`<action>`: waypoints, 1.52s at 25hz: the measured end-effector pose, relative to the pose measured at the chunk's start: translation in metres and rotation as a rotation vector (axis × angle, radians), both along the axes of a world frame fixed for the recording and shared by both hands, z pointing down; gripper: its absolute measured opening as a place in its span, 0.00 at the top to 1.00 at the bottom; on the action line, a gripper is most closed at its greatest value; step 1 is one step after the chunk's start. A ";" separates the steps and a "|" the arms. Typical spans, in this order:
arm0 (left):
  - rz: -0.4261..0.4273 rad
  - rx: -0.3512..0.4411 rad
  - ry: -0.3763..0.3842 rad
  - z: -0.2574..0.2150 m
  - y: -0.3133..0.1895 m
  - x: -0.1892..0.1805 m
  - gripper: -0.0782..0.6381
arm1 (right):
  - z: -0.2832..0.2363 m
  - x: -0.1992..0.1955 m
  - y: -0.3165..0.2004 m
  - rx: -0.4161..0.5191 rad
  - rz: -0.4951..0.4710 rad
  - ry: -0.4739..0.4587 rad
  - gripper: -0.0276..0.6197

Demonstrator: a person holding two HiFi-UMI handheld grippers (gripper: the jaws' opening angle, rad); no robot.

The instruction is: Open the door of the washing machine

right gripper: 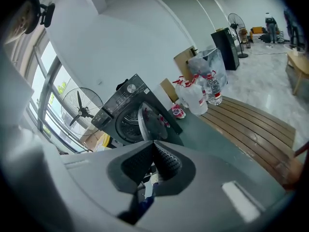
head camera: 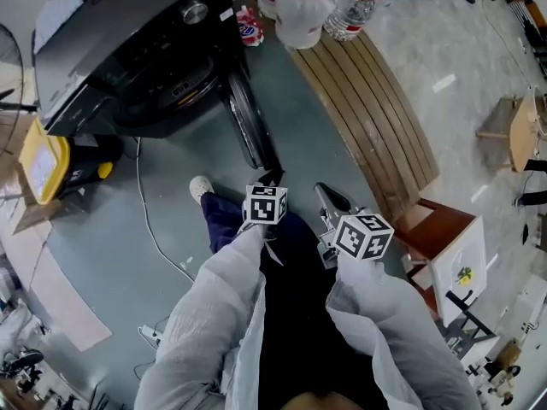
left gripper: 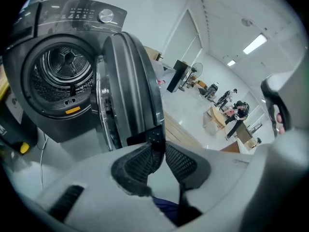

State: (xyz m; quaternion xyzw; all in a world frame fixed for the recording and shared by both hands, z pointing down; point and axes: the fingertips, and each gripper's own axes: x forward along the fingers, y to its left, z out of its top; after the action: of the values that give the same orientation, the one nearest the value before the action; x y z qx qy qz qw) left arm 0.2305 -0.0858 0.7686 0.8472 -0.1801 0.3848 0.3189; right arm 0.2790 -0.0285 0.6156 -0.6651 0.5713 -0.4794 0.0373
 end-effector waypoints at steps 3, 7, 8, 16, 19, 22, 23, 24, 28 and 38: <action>0.034 -0.009 0.015 0.001 0.004 0.016 0.76 | 0.003 0.009 0.009 -0.005 0.035 0.002 0.94; 0.069 -0.017 0.035 0.001 0.009 0.037 0.76 | 0.003 0.022 0.025 -0.013 0.097 0.007 0.94; 0.076 -0.019 0.038 0.000 0.010 0.042 0.76 | 0.002 0.025 0.030 -0.015 0.116 0.008 0.94; 0.116 -0.035 0.061 -0.003 0.018 0.069 0.76 | -0.001 0.040 0.059 -0.036 0.188 0.020 0.94; 0.147 -0.072 0.088 -0.005 0.023 0.074 0.72 | -0.003 0.044 0.062 -0.035 0.208 0.024 0.94; 0.171 -0.135 0.117 -0.012 0.034 0.073 0.57 | -0.006 0.044 0.060 -0.028 0.207 0.032 0.94; 0.178 -0.146 0.122 -0.016 0.038 0.071 0.56 | -0.009 0.044 0.057 -0.023 0.203 0.033 0.94; 0.187 -0.152 0.127 -0.021 0.041 0.067 0.56 | -0.011 0.044 0.054 -0.015 0.197 0.032 0.94; 0.194 -0.154 0.162 -0.050 0.045 0.042 0.56 | -0.026 0.038 0.037 0.027 0.143 0.047 0.94; -0.031 0.026 0.244 -0.148 -0.020 -0.057 0.59 | -0.078 0.004 -0.021 0.149 -0.043 0.051 0.94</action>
State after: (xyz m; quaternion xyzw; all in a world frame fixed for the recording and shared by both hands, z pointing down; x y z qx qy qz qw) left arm 0.1730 -0.1057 0.6204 0.8890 -0.1579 0.2717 0.3331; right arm 0.2826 -0.0498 0.5376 -0.6600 0.6203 -0.4193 0.0619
